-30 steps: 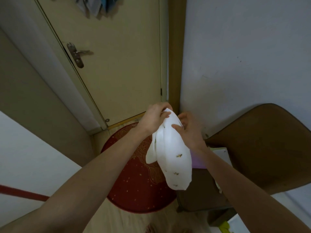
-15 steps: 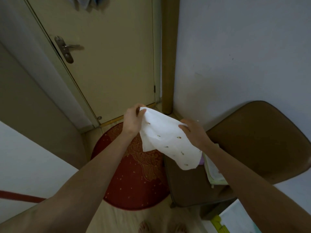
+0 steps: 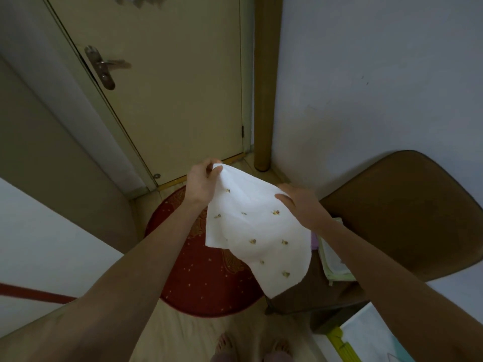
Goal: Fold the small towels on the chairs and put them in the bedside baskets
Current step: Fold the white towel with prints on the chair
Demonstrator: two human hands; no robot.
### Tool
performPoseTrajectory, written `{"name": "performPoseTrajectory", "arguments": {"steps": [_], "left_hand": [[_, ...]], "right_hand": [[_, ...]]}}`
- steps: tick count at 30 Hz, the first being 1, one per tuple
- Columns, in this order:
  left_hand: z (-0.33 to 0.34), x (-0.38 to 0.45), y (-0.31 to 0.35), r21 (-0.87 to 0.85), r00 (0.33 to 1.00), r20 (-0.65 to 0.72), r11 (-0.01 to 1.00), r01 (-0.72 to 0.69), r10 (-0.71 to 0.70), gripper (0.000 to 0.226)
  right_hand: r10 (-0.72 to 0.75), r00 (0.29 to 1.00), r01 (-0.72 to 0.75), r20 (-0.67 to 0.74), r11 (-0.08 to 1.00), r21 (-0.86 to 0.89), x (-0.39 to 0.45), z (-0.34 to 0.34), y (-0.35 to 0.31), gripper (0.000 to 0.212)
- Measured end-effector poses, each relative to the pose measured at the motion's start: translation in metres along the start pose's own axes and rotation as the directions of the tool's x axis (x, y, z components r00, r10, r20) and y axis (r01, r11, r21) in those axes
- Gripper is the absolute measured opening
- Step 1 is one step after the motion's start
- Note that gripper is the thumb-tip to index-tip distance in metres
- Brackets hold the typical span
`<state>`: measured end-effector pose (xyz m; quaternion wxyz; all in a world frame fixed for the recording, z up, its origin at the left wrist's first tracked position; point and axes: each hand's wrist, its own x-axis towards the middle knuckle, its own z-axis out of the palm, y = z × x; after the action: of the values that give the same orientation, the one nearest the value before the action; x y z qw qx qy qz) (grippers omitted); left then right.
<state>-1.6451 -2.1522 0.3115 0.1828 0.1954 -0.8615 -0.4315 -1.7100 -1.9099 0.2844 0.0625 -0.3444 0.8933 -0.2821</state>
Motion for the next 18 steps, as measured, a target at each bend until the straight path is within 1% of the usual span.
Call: {"name": "performPoseTrajectory", "arguments": {"steps": [2,5,7,8,10,11,12,13,14,15,16,18], "left_hand": [[-0.001,-0.005,-0.004,-0.002,0.999,0.036,1.000,-0.024,0.024,0.013],[0.001,-0.011,-0.009,-0.078,0.993,0.115,0.997,-0.005,0.013,0.019],[0.002,-0.017,-0.010,-0.080,0.979,0.188,0.995,-0.060,0.074,0.028],[0.002,-0.021,-0.007,-0.054,0.961,0.253,0.994,-0.100,0.110,0.031],[0.004,-0.027,0.003,0.002,0.901,0.406,0.985,-0.171,0.156,0.024],[0.006,-0.029,0.009,0.019,0.868,0.464,0.978,-0.209,0.177,0.030],[0.009,-0.030,0.014,0.027,0.841,0.504,0.970,-0.242,0.196,0.042],[0.012,-0.031,0.017,0.030,0.822,0.528,0.963,-0.267,0.212,0.051],[0.015,-0.030,0.018,0.029,0.805,0.546,0.955,-0.294,0.232,0.055],[0.018,-0.030,0.017,0.032,0.791,0.559,0.947,-0.320,0.248,0.052],[0.021,-0.029,0.016,0.046,0.786,0.563,0.941,-0.336,0.254,0.043],[0.023,-0.027,0.014,0.081,0.805,0.543,0.940,-0.333,0.238,0.024]], "right_hand": [[-0.005,1.000,0.005,-0.029,1.000,-0.001,0.000,-0.004,0.003,0.026],[0.041,0.994,-0.042,-0.104,0.999,-0.014,0.001,-0.005,0.005,0.030],[0.038,0.991,-0.042,-0.130,0.999,-0.025,0.001,-0.005,0.001,0.030],[0.038,0.993,-0.038,-0.110,0.999,0.002,0.001,-0.006,-0.003,0.027],[0.052,0.998,-0.050,-0.031,0.996,0.067,0.000,-0.009,-0.016,0.026],[0.051,0.999,-0.052,0.007,0.996,0.077,0.001,-0.008,-0.022,0.028],[0.038,0.999,-0.041,0.036,0.995,0.090,0.003,-0.006,-0.025,0.030],[0.020,0.998,-0.026,0.055,0.994,0.108,0.004,-0.005,-0.029,0.031],[-0.001,0.998,-0.007,0.061,0.992,0.128,0.006,-0.003,-0.032,0.031],[-0.013,0.998,0.003,0.068,0.990,0.142,0.006,-0.003,-0.034,0.031],[-0.008,0.997,-0.005,0.081,0.988,0.155,0.007,-0.001,-0.034,0.030],[0.011,0.995,-0.028,0.096,0.983,0.182,0.007,-0.001,-0.034,0.023]]}}
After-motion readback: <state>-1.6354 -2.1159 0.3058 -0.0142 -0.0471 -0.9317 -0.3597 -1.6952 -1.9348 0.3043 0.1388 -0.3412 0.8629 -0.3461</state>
